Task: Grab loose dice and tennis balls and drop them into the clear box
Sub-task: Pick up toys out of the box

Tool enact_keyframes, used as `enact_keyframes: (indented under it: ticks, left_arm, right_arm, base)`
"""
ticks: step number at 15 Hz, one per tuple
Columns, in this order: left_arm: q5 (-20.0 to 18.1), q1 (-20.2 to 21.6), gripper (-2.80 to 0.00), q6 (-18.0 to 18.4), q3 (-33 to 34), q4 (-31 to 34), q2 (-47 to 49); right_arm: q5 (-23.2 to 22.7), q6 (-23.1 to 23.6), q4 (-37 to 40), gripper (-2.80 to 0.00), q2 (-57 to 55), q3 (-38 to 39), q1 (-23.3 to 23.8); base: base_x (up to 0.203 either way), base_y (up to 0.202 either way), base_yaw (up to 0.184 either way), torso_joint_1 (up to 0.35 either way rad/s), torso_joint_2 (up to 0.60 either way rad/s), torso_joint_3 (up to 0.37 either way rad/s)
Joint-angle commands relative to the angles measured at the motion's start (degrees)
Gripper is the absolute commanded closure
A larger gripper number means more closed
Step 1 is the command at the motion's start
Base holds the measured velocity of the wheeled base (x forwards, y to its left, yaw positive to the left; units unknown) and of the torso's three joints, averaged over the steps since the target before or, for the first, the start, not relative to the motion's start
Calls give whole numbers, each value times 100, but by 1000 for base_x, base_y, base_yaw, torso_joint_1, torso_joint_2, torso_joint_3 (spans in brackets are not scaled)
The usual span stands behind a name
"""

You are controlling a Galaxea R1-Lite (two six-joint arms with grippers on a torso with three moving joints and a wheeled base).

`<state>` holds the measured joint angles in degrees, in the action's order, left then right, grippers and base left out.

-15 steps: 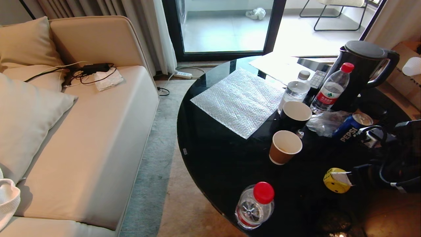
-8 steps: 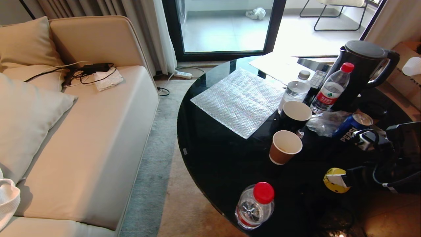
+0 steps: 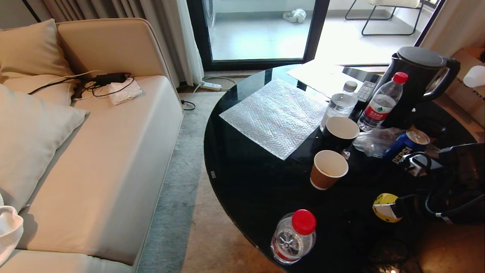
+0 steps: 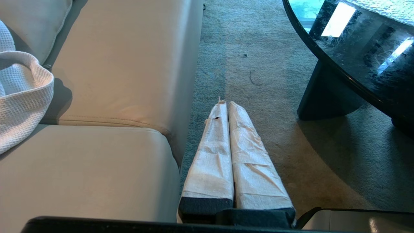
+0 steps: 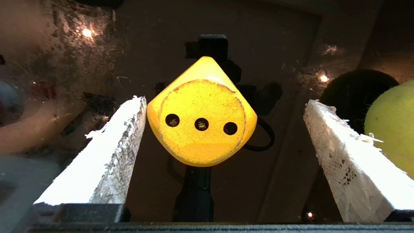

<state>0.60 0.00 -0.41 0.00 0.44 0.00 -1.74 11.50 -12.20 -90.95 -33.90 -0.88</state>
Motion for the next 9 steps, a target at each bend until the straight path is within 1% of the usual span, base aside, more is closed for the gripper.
enact_keyframes:
  ticks: [1, 6, 7, 9]
  left_arm:
    - [2, 0, 0, -2, 0, 0, 0]
    - [2, 0, 0, -2, 9, 0, 0]
    - [2, 0, 0, -2, 9, 0, 0]
    - [2, 0, 0, -2, 0, 0, 0]
  right_arm:
    - [-11, 11, -10, -280, -84, 42, -9]
    - [-28, -7, -10, -280, -151, 24, -9]
    - [-28, -2, -16, 0, -163, 24, -9]
    - [-21, 23, 1, 0, -173, 16, -17]
  base:
    - [0, 0, 0, 0, 0, 0]
    - [0, 0, 0, 0, 0, 0]
    - [0, 0, 0, 0, 0, 0]
    - [0, 0, 0, 0, 0, 0]
